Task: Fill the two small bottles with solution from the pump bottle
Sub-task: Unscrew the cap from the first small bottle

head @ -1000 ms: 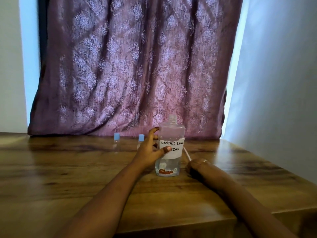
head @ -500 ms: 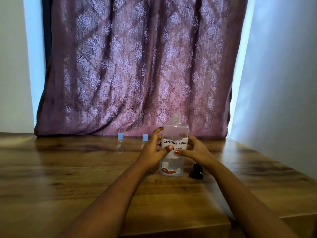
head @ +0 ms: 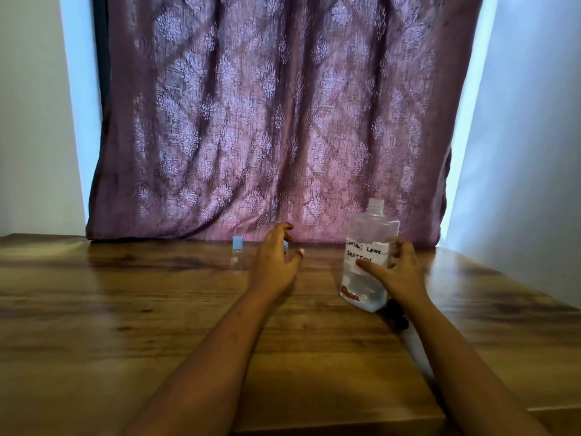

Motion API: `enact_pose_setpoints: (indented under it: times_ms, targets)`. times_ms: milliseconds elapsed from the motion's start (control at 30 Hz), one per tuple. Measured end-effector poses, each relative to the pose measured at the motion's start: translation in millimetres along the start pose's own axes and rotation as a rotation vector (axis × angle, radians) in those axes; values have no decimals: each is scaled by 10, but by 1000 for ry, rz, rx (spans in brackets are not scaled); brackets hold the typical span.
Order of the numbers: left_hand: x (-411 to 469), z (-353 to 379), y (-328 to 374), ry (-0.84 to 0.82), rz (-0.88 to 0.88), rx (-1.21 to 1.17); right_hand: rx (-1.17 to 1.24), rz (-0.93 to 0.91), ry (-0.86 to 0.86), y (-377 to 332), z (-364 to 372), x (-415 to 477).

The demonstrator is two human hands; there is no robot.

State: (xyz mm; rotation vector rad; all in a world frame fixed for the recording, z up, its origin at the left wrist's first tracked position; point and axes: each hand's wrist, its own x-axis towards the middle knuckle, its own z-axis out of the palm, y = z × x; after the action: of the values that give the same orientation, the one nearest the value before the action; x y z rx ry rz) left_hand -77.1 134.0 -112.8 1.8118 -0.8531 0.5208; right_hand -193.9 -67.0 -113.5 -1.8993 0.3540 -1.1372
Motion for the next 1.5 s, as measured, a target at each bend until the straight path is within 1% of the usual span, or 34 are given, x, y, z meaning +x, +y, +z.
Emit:
enact_pose_setpoints:
  times_ms: [100, 167, 233, 267, 300, 333, 367, 400, 433, 500, 567, 600, 667, 733, 833, 933, 1033, 1100, 1133, 1200, 1267, 1300, 1367, 1433, 1500]
  targets:
    - [32, -110, -73, 76, -98, 30, -15, 28, 22, -6, -19, -6]
    - [51, -164, -133, 103, -166, 52, -113, 32, 49, -84, 11, -43]
    - [65, -190, -195, 110, -215, 82, -251, -38, 190, -261, 39, -121]
    - [72, -194, -227, 110, -230, 96, -269, -129, 288, -378, 60, -168]
    - [79, -189, -248, 108, -238, 104, -249, -259, 373, -506, 82, -217]
    - [91, -187, -271, 106, -242, 110, -200, -402, 423, -632, 133, -250]
    - [102, -181, -288, 102, -242, 116, -145, -524, 422, -734, 209, -263]
    - [119, -174, -302, 98, -245, 120, -97, -609, 368, -817, 307, -260]
    - [129, -168, -322, 94, -254, 122, -71, -642, 273, -883, 439, -250]
    - [136, -151, -349, 88, -272, 135, -81, -573, 38, -937, 744, -185]
    - [129, -126, -356, 100, -260, 144, -152, -402, -173, -846, 1049, -74]
    - [125, -112, -358, 104, -246, 147, -206, -318, -247, -765, 1191, -10]
    - [120, -73, -344, 101, -226, 159, -284, -195, -352, -607, 1396, 90]
    - [124, -28, -346, 89, -219, 193, -292, -110, -428, -500, 1536, 140]
    - [166, 15, -386, 45, -198, 279, -267, -90, -510, -413, 1673, 210]
    - [243, 33, -414, -1, -138, 380, -249, -160, -471, -408, 1664, 207]
    - [258, 61, -394, -21, -105, 369, -221, -194, -430, -411, 1562, 205]
    - [224, 66, -379, -25, -146, 286, -180, -200, -398, -461, 1435, 180]
    - [206, 64, -373, -49, -189, 207, -170, -217, -372, -490, 1363, 160]
    - [163, 68, -313, -164, -272, -65, -169, -267, -328, -510, 1199, 108]
    - [116, 106, -276, -290, -283, -281, -168, -281, -313, -499, 1035, 36]
    - [90, 126, -270, -337, -259, -323, -160, -276, -315, -480, 970, -1]
    - [40, 163, -253, -403, -230, -322, -125, -269, -318, -417, 858, -68]
    - [19, 197, -270, -447, -227, -308, -109, -250, -314, -361, 793, -94]
    - [11, 218, -285, -477, -250, -312, -78, -188, -314, -334, 763, -91]
